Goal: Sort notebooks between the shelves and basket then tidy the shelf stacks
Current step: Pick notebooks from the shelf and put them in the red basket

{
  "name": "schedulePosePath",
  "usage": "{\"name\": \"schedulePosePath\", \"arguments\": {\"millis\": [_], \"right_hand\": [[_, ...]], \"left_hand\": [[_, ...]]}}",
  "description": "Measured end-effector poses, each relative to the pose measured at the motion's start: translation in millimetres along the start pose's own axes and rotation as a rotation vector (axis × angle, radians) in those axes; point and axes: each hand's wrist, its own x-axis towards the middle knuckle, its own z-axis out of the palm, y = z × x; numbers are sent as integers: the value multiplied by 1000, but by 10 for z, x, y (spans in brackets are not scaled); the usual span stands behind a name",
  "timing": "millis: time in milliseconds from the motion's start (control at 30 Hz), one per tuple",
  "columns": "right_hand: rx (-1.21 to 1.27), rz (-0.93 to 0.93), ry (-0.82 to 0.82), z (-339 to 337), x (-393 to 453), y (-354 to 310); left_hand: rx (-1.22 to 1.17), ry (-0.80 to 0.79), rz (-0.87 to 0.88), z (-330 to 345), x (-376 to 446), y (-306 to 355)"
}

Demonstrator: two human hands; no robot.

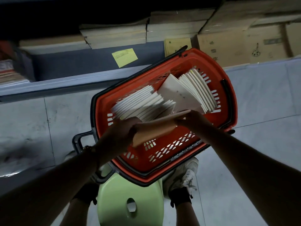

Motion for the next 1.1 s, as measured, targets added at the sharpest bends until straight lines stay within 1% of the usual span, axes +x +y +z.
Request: {"name": "schedulePosePath", "arguments": {"millis": [67, 133, 233, 333, 400, 500, 567, 633, 700, 800, 933, 1100], "right_hand": [[166, -17, -94, -114, -97, -138], [330, -67, -176, -216, -209, -299], [483, -46, -171, -329, -397, -566], [615, -39, -145, -403, -654, -828], [716, -26, -109, -438, -869, -981], [789, -22, -73, -484, -1237, -1234], [827, -29, -52, -507, -1518, -1440], [863, -25, -42, -497, -1789, -1618], [900, -7, -25, -493, -2043, -1793], [925, 40, 8, -504, -2440, -2053], [942, 64, 46, -602, -2953, -2394], [1024, 6, -35, -809, -3507, -2974]], "left_hand": [[-132, 59, -43, -217, 30, 156], [-266, 167, -133, -474, 69, 354], [-481, 226, -247, -791, 84, 632], [-616, 269, -273, -1078, 10, 901], [-717, 259, -285, -1247, -79, 1059], [-876, 128, -300, -1459, -340, 1306], [-869, 33, -281, -1595, -611, 1496], [-815, -61, -270, -1702, -914, 1626], [-761, -121, -273, -1784, -1220, 1751], [-713, -61, -359, -1854, -1630, 1947], [-746, -2, -428, -2002, -2070, 2182], [-839, 48, -319, -2486, -2522, 2729]]}}
